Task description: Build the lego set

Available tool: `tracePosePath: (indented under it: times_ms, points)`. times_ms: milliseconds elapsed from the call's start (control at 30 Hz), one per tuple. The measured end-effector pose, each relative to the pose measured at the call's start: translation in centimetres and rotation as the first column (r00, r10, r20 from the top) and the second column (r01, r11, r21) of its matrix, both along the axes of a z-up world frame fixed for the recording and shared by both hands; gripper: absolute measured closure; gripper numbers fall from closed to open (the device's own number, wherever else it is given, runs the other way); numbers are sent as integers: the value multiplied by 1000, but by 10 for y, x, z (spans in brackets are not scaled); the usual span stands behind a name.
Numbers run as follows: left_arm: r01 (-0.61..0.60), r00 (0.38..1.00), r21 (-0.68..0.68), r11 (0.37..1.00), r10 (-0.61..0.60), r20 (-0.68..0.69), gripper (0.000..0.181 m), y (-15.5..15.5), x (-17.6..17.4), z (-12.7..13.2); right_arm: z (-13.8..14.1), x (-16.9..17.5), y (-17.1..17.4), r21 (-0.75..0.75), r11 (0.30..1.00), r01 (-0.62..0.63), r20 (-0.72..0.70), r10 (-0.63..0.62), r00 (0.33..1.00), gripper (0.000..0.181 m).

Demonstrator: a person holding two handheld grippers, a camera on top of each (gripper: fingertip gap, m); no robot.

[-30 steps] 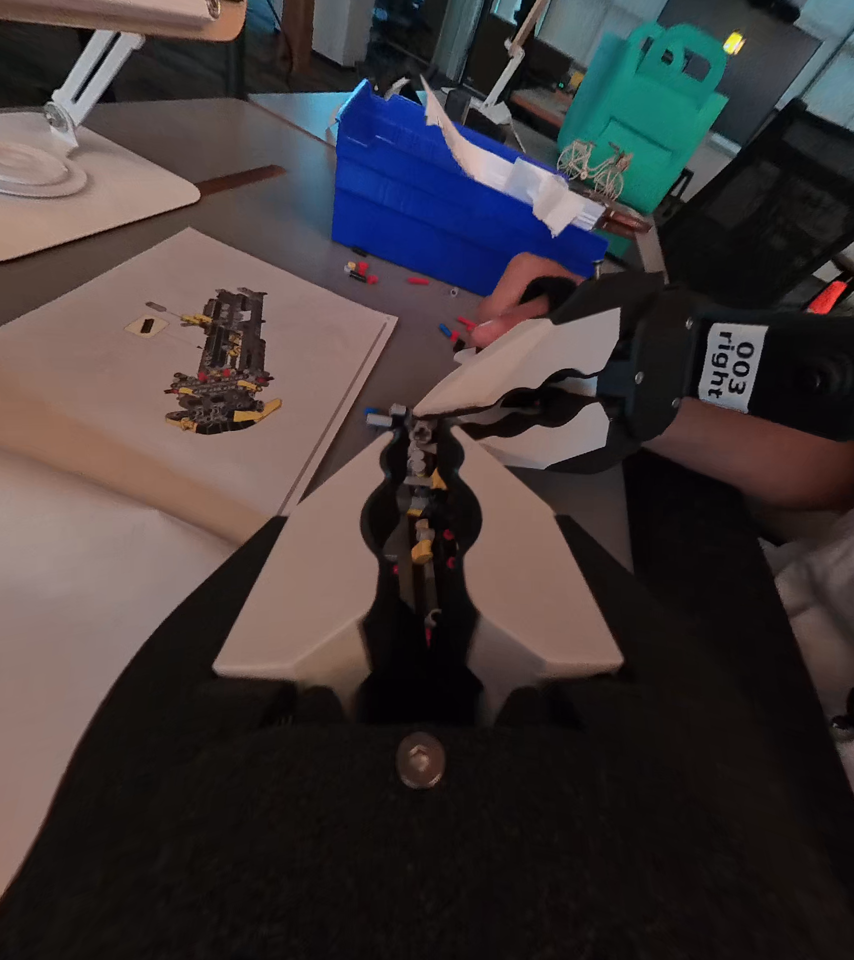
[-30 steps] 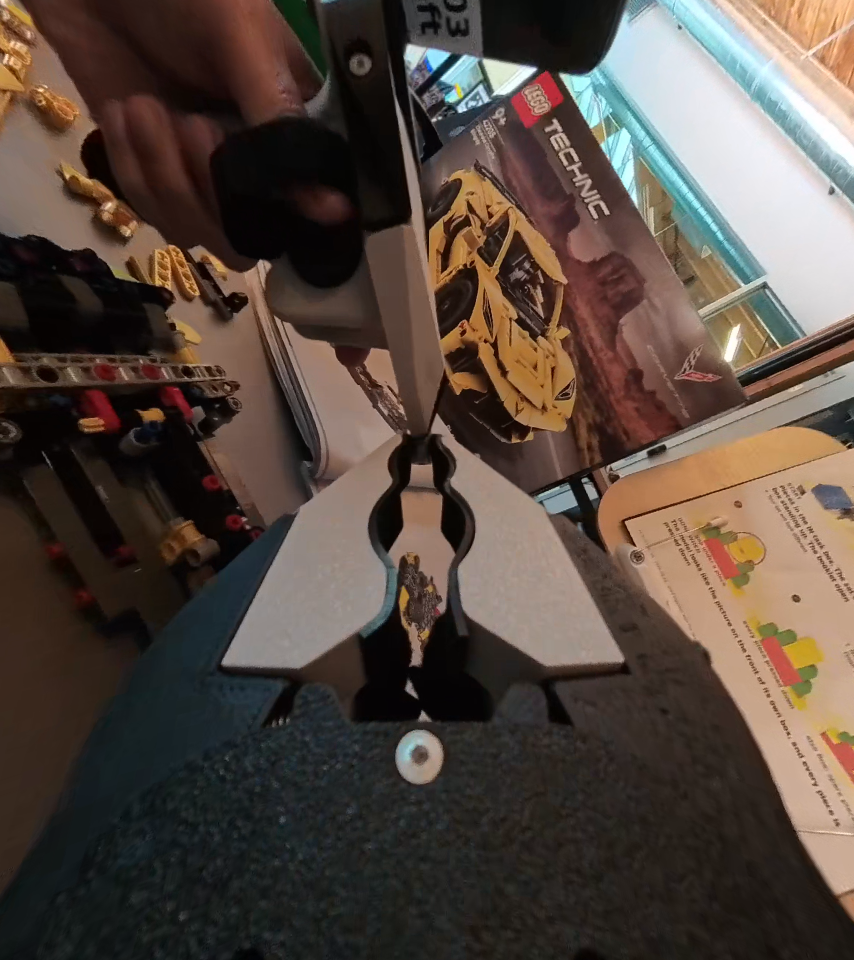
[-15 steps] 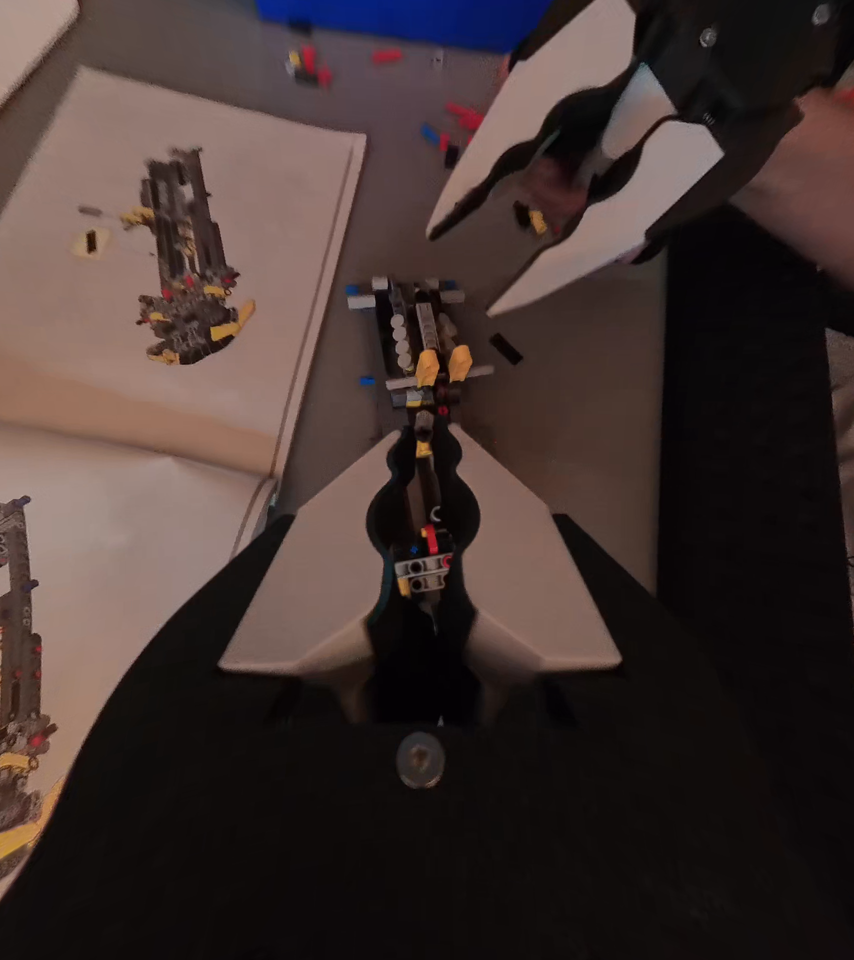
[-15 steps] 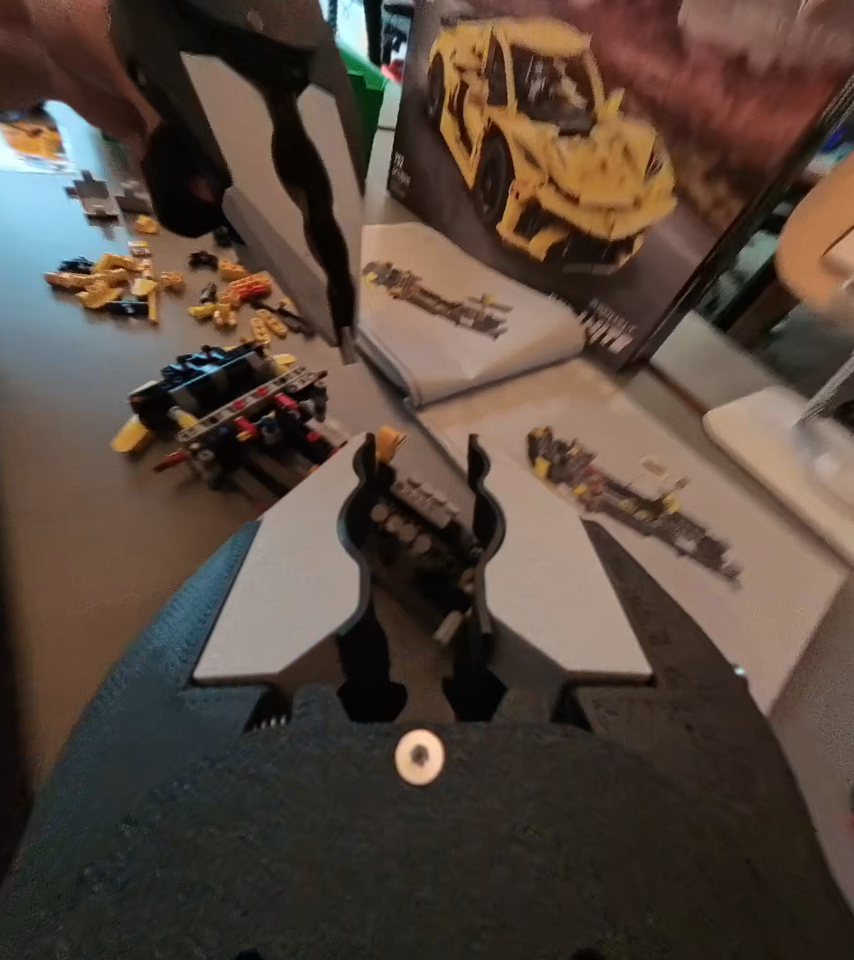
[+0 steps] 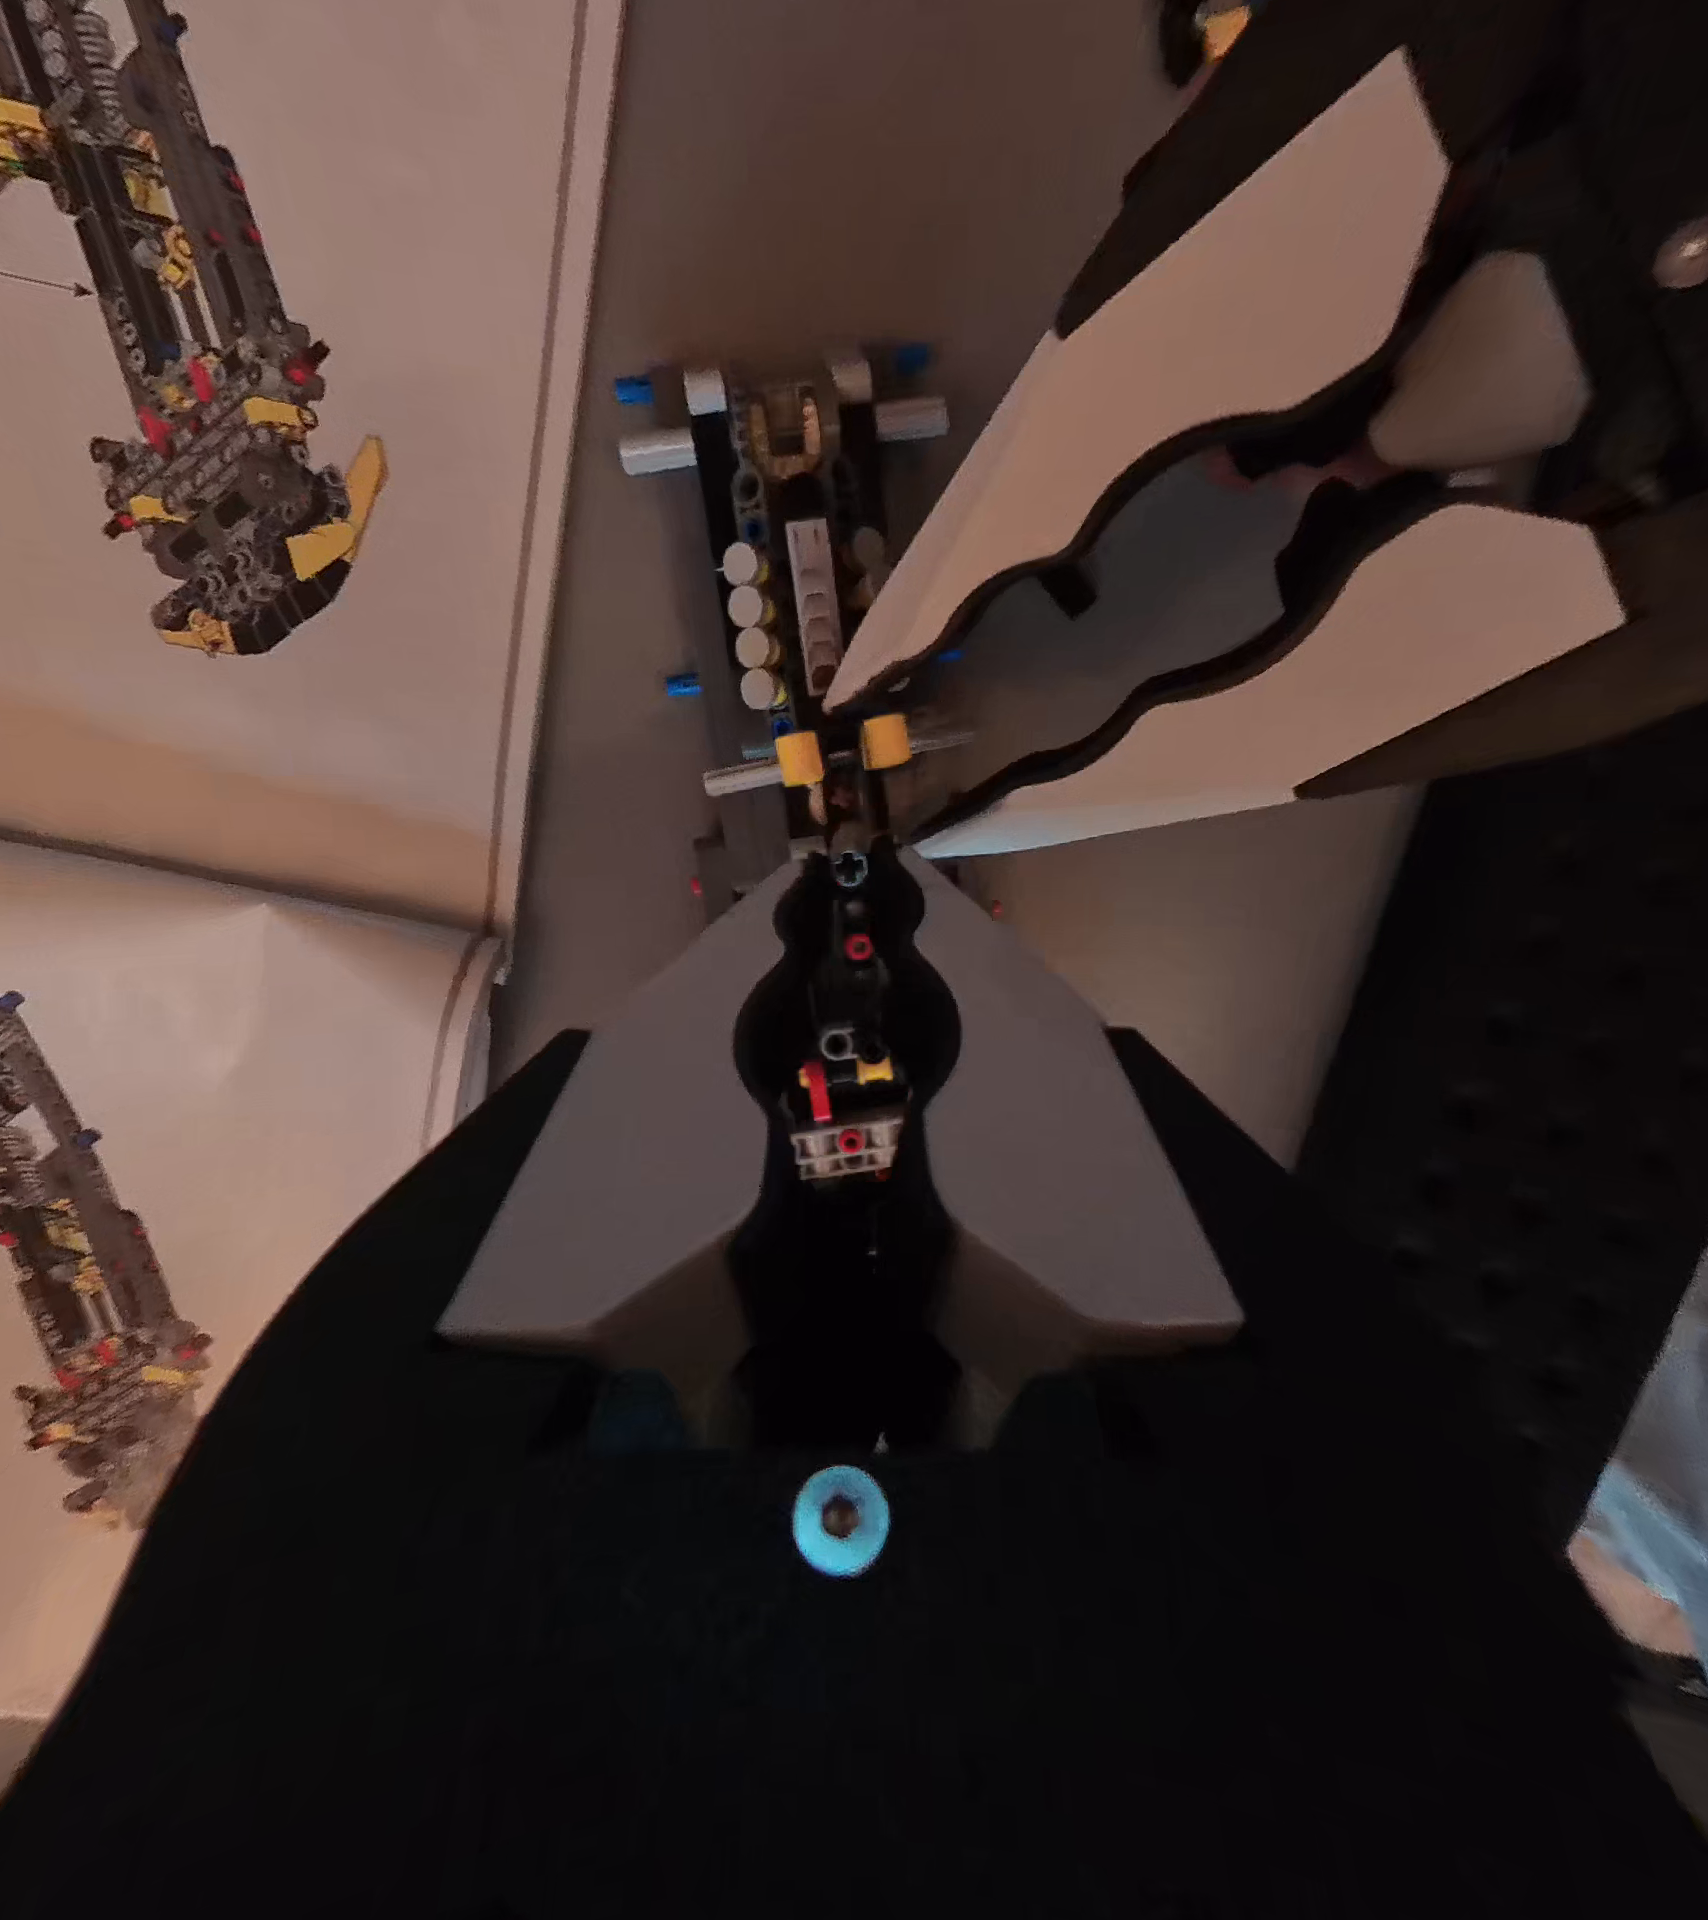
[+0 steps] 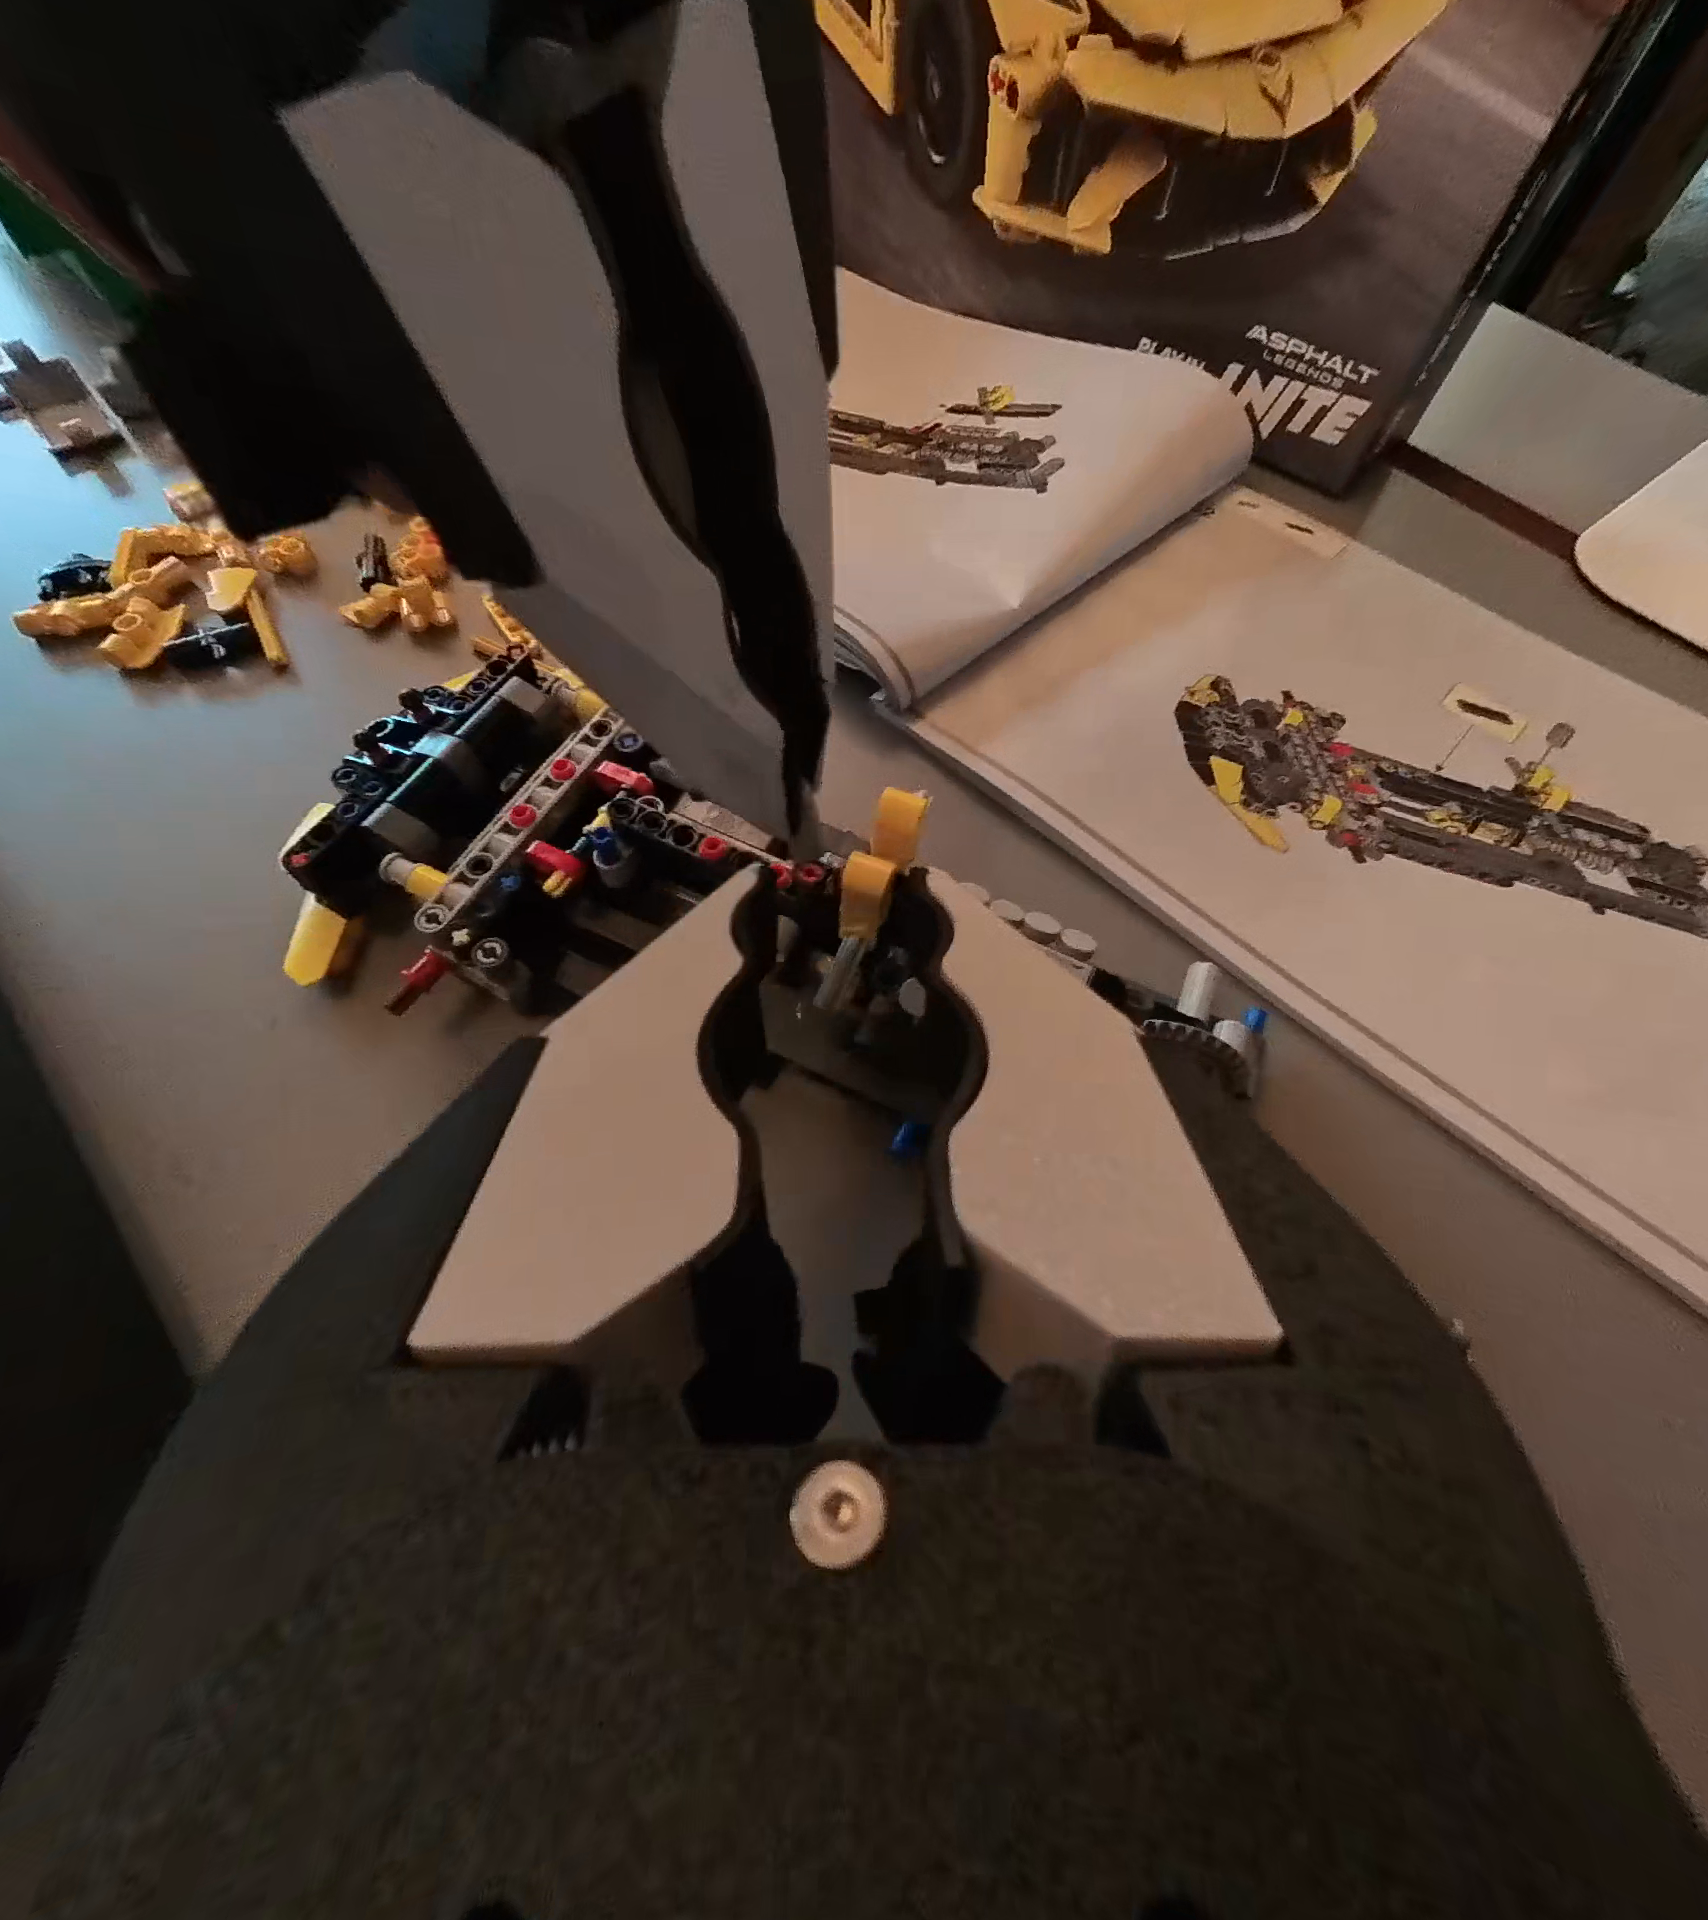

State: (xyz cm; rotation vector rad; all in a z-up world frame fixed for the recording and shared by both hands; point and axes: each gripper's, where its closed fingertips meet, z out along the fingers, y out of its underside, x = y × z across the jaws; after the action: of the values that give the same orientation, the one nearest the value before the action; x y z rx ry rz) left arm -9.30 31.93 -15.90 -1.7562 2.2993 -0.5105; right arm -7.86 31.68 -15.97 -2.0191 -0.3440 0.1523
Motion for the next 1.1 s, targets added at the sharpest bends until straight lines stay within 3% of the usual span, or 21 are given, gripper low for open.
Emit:
tracePosePath:
  times_ms: [1100]
  points:
    - [177, 981, 72, 982, -170, -96, 177, -5, 10, -4, -2, -1, 0, 2, 1000, -21, -41, 21, 999, 166]
